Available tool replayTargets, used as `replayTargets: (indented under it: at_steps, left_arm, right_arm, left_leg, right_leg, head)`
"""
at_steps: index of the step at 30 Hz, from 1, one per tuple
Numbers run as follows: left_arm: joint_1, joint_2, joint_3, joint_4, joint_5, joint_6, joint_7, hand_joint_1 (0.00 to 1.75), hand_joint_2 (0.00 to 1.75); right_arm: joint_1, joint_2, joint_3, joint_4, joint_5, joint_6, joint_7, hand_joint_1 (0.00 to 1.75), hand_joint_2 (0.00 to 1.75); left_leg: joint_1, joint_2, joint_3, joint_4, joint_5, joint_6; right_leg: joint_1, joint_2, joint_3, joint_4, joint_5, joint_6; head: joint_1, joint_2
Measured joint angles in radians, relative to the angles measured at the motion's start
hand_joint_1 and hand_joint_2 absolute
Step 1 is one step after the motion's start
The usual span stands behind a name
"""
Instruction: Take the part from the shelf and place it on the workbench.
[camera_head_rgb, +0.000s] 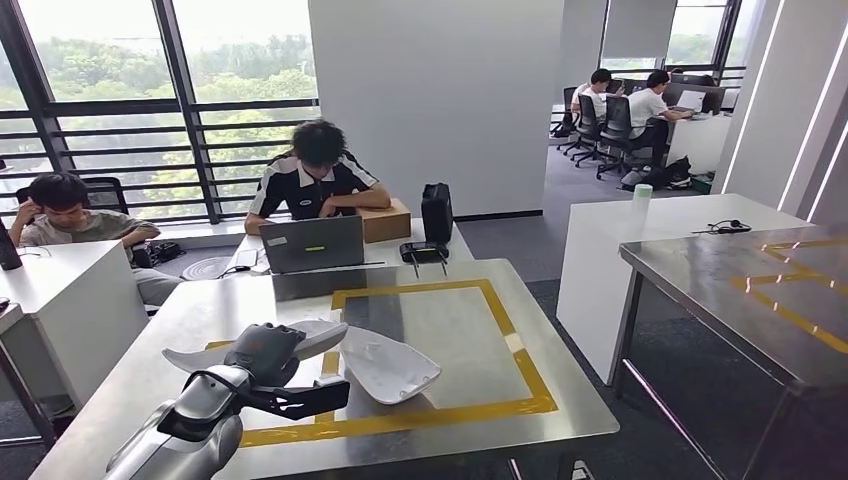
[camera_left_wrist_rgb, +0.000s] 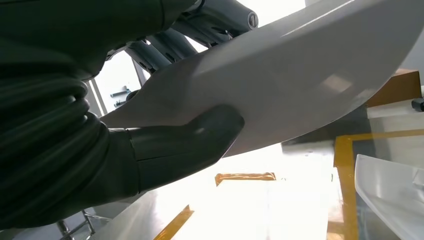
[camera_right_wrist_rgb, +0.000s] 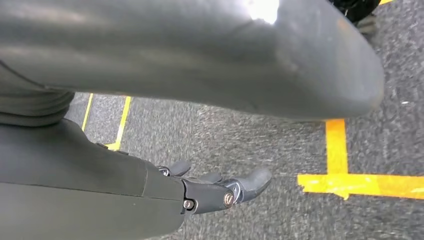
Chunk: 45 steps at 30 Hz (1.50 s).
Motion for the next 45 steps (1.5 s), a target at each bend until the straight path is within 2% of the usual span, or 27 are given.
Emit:
replayTargets:
  at_steps: [2,5,7,8,11,12,13,15,17,18,21,22,23,25,27,28,29,31,32,33,36,38,41,42,43,44,45]
  left_arm:
    - [0.0,0.003,0.007,0.004,0.0,0.0,0.006,1.75,1.75]
    - [0.003,0.007,0.017,0.008,0.0,0.0,0.012,1.75,1.75]
    - [0.003,0.011,0.023,0.009,-0.001,0.0,0.016,1.75,1.75]
    - [0.003,0.013,0.025,0.009,-0.001,0.001,0.018,1.75,1.75]
    - [0.011,0.017,0.035,0.015,-0.002,0.001,0.024,1.75,1.75]
    - [0.016,0.019,0.037,0.018,-0.002,0.001,0.025,1.75,1.75]
    - [0.021,0.022,0.04,0.02,-0.003,0.001,0.026,1.75,1.75]
    - [0.025,0.027,0.043,0.024,-0.004,0.002,0.03,1.75,1.75]
    - [0.024,0.031,0.049,0.028,-0.005,0.004,0.035,1.75,1.75]
    - [0.025,0.033,0.053,0.031,-0.005,0.006,0.037,1.75,1.75]
    - [0.033,0.04,0.061,0.039,-0.006,0.01,0.041,1.75,1.75]
    - [0.034,0.041,0.063,0.04,-0.006,0.01,0.041,1.75,1.75]
    - [0.035,0.043,0.065,0.041,-0.006,0.01,0.041,1.75,1.75]
    - [0.039,0.046,0.067,0.044,-0.006,0.011,0.041,1.75,1.75]
    - [0.049,0.049,0.068,0.049,-0.006,0.011,0.041,1.75,1.75]
    - [0.053,0.05,0.068,0.052,-0.006,0.011,0.041,1.75,1.75]
    - [0.055,0.05,0.068,0.053,-0.006,0.011,0.042,1.75,1.75]
    - [0.055,0.051,0.07,0.055,-0.006,0.011,0.043,1.75,1.75]
    - [0.054,0.051,0.072,0.056,-0.006,0.011,0.044,1.75,1.75]
    - [0.054,0.052,0.073,0.057,-0.006,0.011,0.045,1.75,1.75]
    - [0.061,0.05,0.078,0.059,-0.006,0.013,0.045,1.75,1.75]
    - [0.062,0.05,0.083,0.059,-0.006,0.017,0.046,1.75,1.75]
    - [0.067,0.05,0.094,0.06,-0.009,0.021,0.047,1.75,1.75]
    - [0.072,0.051,0.096,0.061,-0.01,0.021,0.047,1.75,1.75]
    - [0.078,0.052,0.099,0.062,-0.012,0.021,0.047,1.75,1.75]
    - [0.083,0.054,0.103,0.063,-0.015,0.021,0.049,1.75,1.75]
    - [0.087,0.055,0.106,0.064,-0.019,0.024,0.051,1.75,1.75]
  right_arm:
    - [-0.001,0.001,0.0,0.0,-0.001,0.0,0.0,0.0,0.0]
    - [-0.004,0.001,0.0,0.0,-0.001,0.0,0.0,0.0,0.0]
    - [-0.003,0.001,0.0,0.0,-0.001,0.0,0.0,0.0,0.0]
    - [-0.004,0.001,0.0,0.0,-0.001,0.001,0.0,0.0,0.0]
    - [-0.004,0.002,0.0,0.0,0.0,0.001,0.001,0.0,0.0]
    - [-0.003,0.002,0.0,0.0,0.0,0.001,0.001,0.0,0.0]
    - [-0.002,0.002,0.0,0.0,-0.001,0.001,0.001,0.0,0.0]
    - [-0.001,0.002,0.0,0.0,-0.002,0.001,0.001,0.0,0.0]
    - [-0.002,0.002,0.0,0.0,-0.004,0.001,0.002,0.0,0.0]
    - [-0.002,0.002,0.0,0.0,-0.005,0.001,0.003,0.0,0.0]
    - [-0.003,0.005,0.0,0.0,-0.009,0.001,0.005,0.0,0.0]
    - [-0.003,0.006,-0.001,0.0,-0.009,0.001,0.005,0.0,0.0]
    - [-0.003,0.006,-0.001,0.0,-0.01,0.001,0.005,0.0,0.0]
    - [-0.004,0.007,-0.001,0.0,-0.01,0.0,0.005,0.0,0.0]
    - [-0.004,0.007,-0.001,0.0,-0.01,0.0,0.005,0.0,0.0]
    - [-0.003,0.007,-0.001,0.0,-0.01,0.0,0.006,0.0,0.0]
    - [-0.002,0.007,-0.001,0.0,-0.01,0.0,0.006,0.0,0.0]
    - [0.0,0.008,-0.001,0.0,-0.011,0.0,0.006,0.0,0.0]
    - [0.0,0.009,-0.001,0.0,-0.012,0.0,0.006,0.0,0.0]
    - [-0.002,0.009,-0.001,0.0,-0.012,0.0,0.006,0.0,0.0]
    - [-0.003,0.008,-0.002,0.0,-0.012,0.0,0.008,0.0,0.0]
    - [-0.003,0.008,-0.002,0.0,-0.011,0.0,0.009,0.0,0.0]
    - [-0.003,0.008,-0.002,0.0,-0.009,0.006,0.011,0.0,0.0]
    - [-0.002,0.008,-0.002,0.0,-0.008,0.008,0.012,0.0,0.0]
    - [-0.001,0.008,-0.002,0.0,-0.007,0.009,0.014,0.0,0.0]
    - [0.0,0.007,-0.002,0.0,-0.006,0.01,0.016,0.0,0.0]
    - [0.001,0.007,-0.002,0.0,-0.004,0.01,0.018,0.0,0.0]
  left_leg:
    - [-0.003,0.003,0.026,-0.096,0.051,0.01]
    - [-0.005,0.003,0.044,-0.118,0.049,0.035]
    - [-0.003,0.002,0.058,-0.121,0.045,0.049]
    - [-0.003,0.001,0.064,-0.122,0.041,0.055]
    - [-0.008,-0.003,0.08,-0.121,0.023,0.063]
    - [-0.009,-0.004,0.088,-0.121,0.015,0.063]
    - [-0.01,-0.005,0.097,-0.12,0.007,0.062]
    - [-0.011,-0.006,0.117,-0.118,-0.011,0.058]
    - [-0.013,-0.007,0.13,-0.116,-0.028,0.048]
    - [-0.013,-0.007,0.135,-0.115,-0.033,0.042]
    - [-0.012,-0.008,0.142,-0.103,-0.042,0.024]
    - [-0.011,-0.006,0.133,-0.081,-0.048,0.019]
    - [-0.01,-0.005,0.113,-0.043,-0.06,0.015]
    - [-0.007,-0.003,0.042,0.069,-0.094,0.008]
    - [-0.005,-0.002,-0.021,0.143,-0.117,0.002]
    - [-0.004,-0.002,-0.034,0.138,-0.105,0.002]
    - [-0.003,-0.001,-0.031,0.101,-0.073,0.002]
    - [-0.004,0.0,0.0,-0.021,0.021,0.007]
    - [-0.006,0.0,0.013,-0.07,0.045,0.012]
    - [-0.008,0.001,0.023,-0.1,0.059,0.018]
    - [-0.008,0.0,0.042,-0.116,0.054,0.039]
    - [-0.006,0.0,0.057,-0.119,0.047,0.051]
    - [-0.009,-0.001,0.071,-0.12,0.031,0.062]
    - [-0.01,-0.002,0.076,-0.119,0.025,0.063]
    - [-0.011,-0.003,0.083,-0.118,0.018,0.062]
    - [-0.012,-0.004,0.092,-0.117,0.011,0.061]
    - [-0.012,-0.004,0.102,-0.117,0.003,0.059]
  right_leg:
    - [0.0,0.001,0.01,0.003,-0.016,0.012]
    - [0.002,0.001,0.016,0.012,-0.026,0.032]
    - [0.0,0.0,0.001,0.049,-0.037,0.039]
    - [0.0,-0.001,-0.026,0.095,-0.052,0.041]
    - [-0.001,-0.001,-0.144,0.266,-0.106,0.044]
    - [-0.001,-0.001,-0.169,0.282,-0.104,0.044]
    - [-0.001,-0.001,-0.176,0.263,-0.081,0.042]
    - [0.0,-0.001,-0.149,0.148,0.011,0.036]
    - [0.005,-0.002,-0.114,0.042,0.059,0.029]
    - [0.007,-0.002,-0.104,0.016,0.065,0.024]
    - [0.009,-0.002,-0.083,0.005,0.055,0.006]
    - [0.007,-0.002,-0.073,0.002,0.051,0.0]
    - [0.006,-0.002,-0.063,0.0,0.047,-0.006]
    - [0.005,-0.002,-0.047,-0.001,0.035,-0.013]
    - [0.005,0.001,-0.03,0.0,0.02,-0.014]
    - [0.005,0.002,-0.02,0.0,0.012,-0.013]
    - [0.005,0.003,-0.007,0.0,0.002,-0.011]
    - [0.005,0.003,0.014,0.002,-0.017,-0.004]
    - [0.006,0.004,0.02,0.003,-0.025,0.001]
    - [0.007,0.005,0.024,0.003,-0.032,0.007]
    - [0.008,0.006,0.031,0.013,-0.042,0.026]
    - [0.007,0.003,0.01,0.065,-0.059,0.034]
    - [0.005,0.001,-0.106,0.243,-0.121,0.041]
    - [0.005,0.001,-0.139,0.279,-0.128,0.041]
    - [0.005,0.001,-0.157,0.282,-0.116,0.041]
    - [0.005,0.001,-0.156,0.248,-0.082,0.038]
    - [0.005,0.001,-0.14,0.186,-0.032,0.034]
  head:
    - [-0.001,0.0]
    - [0.0,0.0]
    - [0.0,0.0]
    - [0.0,0.0]
    - [0.001,0.0]
    - [0.001,0.0]
    - [0.002,0.0]
    - [0.001,0.0]
    - [0.0,0.0]
    - [0.0,0.0]
    - [-0.001,0.0]
    - [-0.001,0.0]
    - [-0.001,0.0]
    - [-0.002,0.0]
    - [-0.002,0.0]
    - [-0.002,0.0]
    - [-0.002,0.0]
    - [-0.002,0.0]
    - [-0.002,0.0]
    - [-0.002,0.0]
    - [-0.002,0.0]
    - [-0.001,0.0]
    - [0.0,0.0]
    - [0.0,0.0]
    - [0.0,0.0]
    - [0.0,0.0]
    - [0.0,0.0]
